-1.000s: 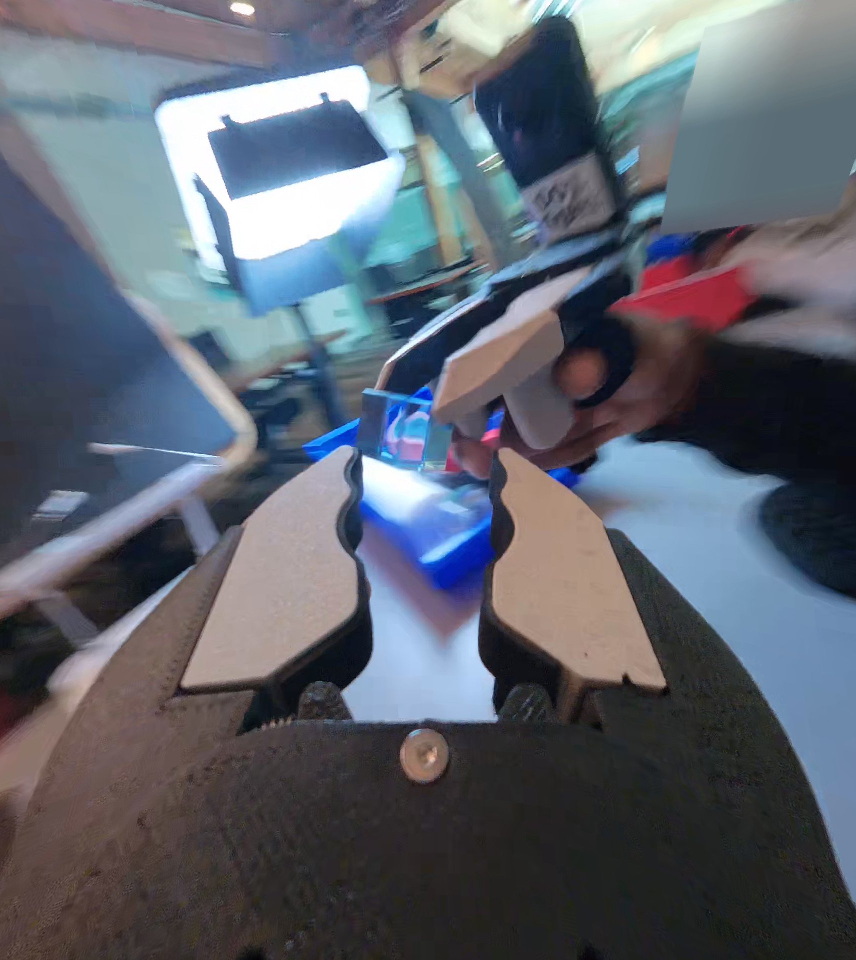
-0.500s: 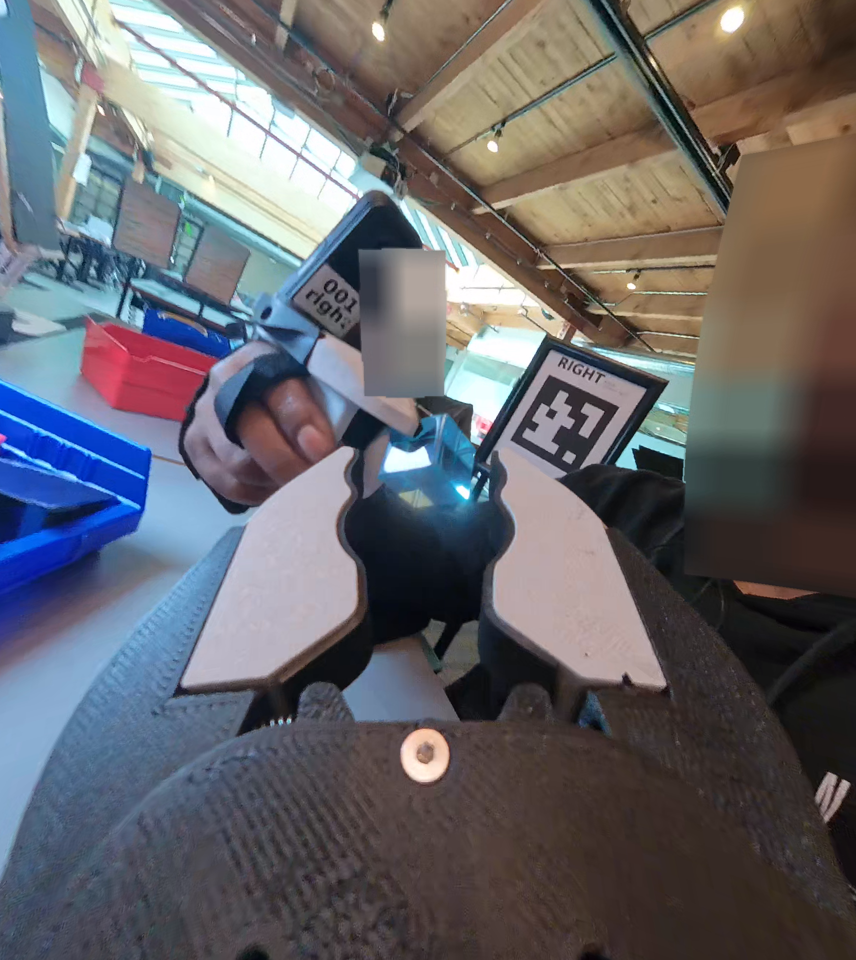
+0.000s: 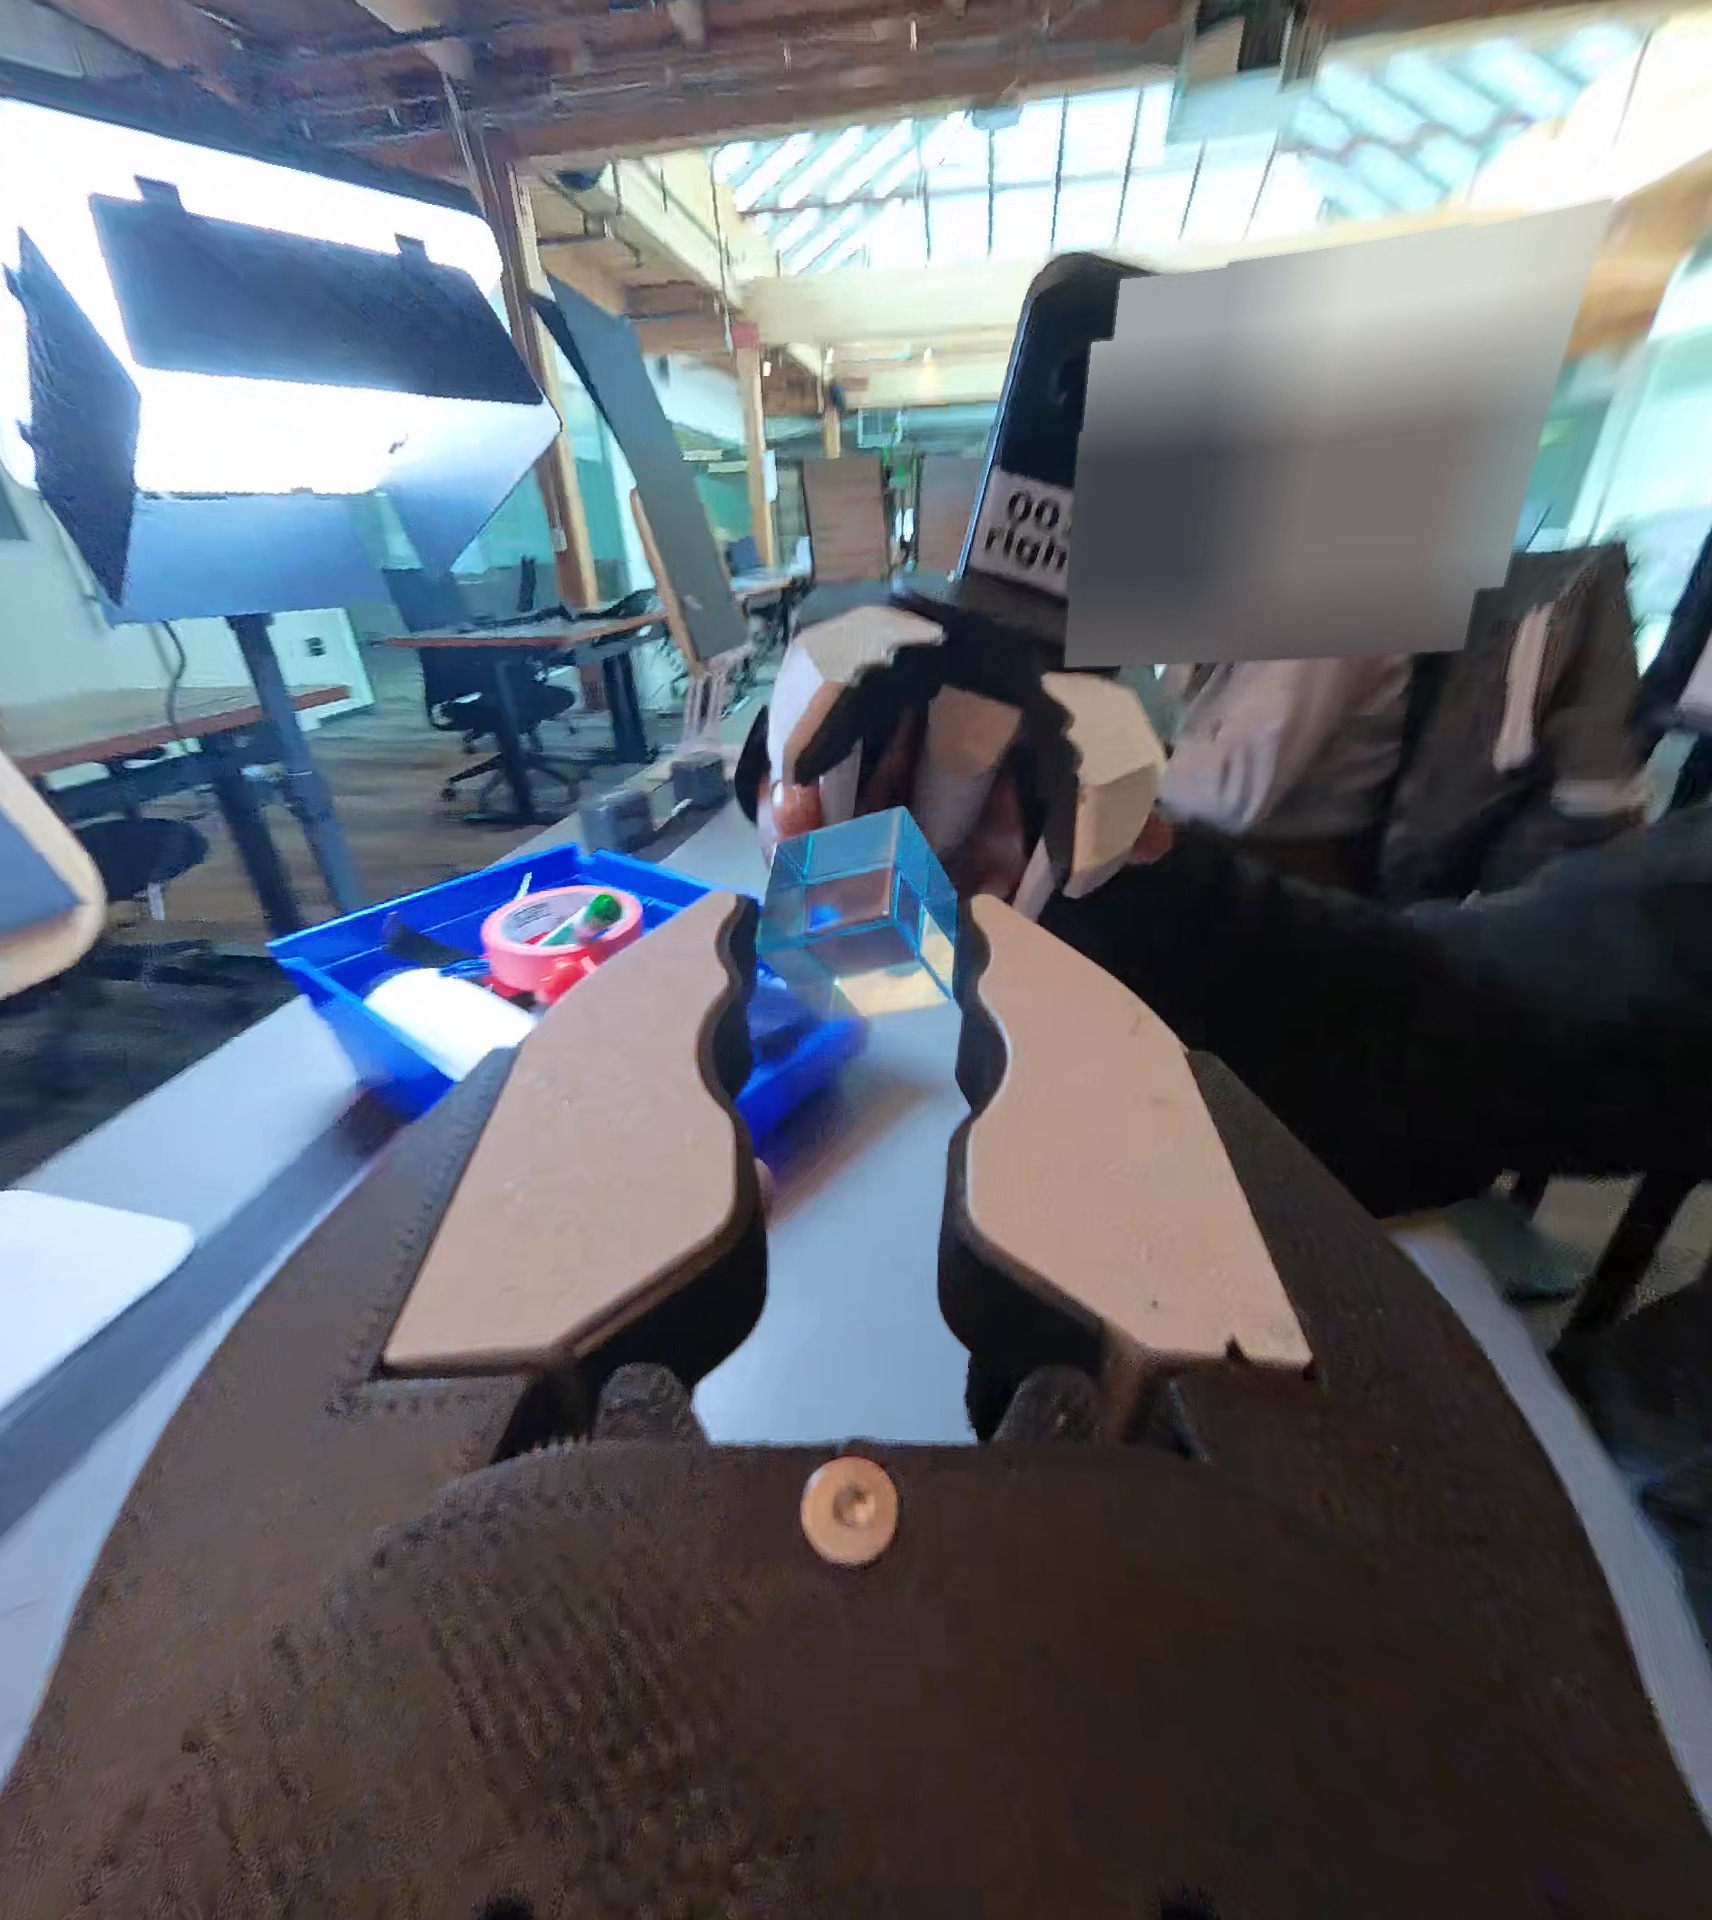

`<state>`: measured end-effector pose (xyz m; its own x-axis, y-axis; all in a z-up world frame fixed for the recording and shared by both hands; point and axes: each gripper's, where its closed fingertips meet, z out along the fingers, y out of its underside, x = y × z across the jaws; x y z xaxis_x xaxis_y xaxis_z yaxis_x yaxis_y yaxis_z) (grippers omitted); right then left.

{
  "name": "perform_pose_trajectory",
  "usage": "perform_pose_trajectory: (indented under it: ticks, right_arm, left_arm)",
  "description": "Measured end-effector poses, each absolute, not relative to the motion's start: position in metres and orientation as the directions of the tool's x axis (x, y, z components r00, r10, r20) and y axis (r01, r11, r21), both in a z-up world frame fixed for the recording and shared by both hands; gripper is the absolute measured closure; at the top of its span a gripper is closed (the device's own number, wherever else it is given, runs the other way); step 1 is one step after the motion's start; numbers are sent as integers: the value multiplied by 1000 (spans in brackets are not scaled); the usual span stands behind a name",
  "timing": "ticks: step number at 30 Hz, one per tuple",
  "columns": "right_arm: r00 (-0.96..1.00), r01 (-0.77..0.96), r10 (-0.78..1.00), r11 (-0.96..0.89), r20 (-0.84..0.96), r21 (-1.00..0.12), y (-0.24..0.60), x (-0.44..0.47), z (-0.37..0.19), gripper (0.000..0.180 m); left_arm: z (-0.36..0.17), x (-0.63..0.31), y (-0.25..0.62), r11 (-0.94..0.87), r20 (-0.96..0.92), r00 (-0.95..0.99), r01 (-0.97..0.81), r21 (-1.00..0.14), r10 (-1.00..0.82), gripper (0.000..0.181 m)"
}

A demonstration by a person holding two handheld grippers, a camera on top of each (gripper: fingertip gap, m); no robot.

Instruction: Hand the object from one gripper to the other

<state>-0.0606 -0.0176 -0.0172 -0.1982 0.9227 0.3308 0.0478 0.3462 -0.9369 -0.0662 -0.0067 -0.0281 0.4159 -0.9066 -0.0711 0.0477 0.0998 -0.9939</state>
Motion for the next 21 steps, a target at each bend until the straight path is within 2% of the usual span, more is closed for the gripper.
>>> perform_pose_trajectory:
  ticks: [2, 5, 8, 12, 17, 21]
  right_arm:
    - [-230, 75, 904, 385, 360, -920, -25, -59, -22, 122]
    - [-325, 98, 887, 376, 328, -921, -40, -55, -29, 127]
    - [-405, 108, 870, 352, 282, -930, -51, -54, -37, 132]
    - [-506, 112, 843, 272, 180, -956, -64, -54, -44, 131]
    - [-556, 158, 831, 119, 12, -980, -60, -60, -55, 128]
    - [-548, 202, 833, 42, -78, -978, -59, -71, -60, 136]
  left_arm:
    - [-33, -64, -16, 209, -216, 387, -60, -976, -897, 145]
    - [-39, -59, -38, 440, -476, 301, -185, -879, -826, 144]
    - [-48, -52, -50, 532, -597, 223, -291, -795, -771, 145]
    - [-53, -47, -62, 563, -622, 151, -305, -768, -768, 145]
    - [-52, -47, -59, 588, -651, 167, -310, -747, -740, 145]
    - [-59, -52, -44, 624, -736, 190, -419, -659, -650, 145]
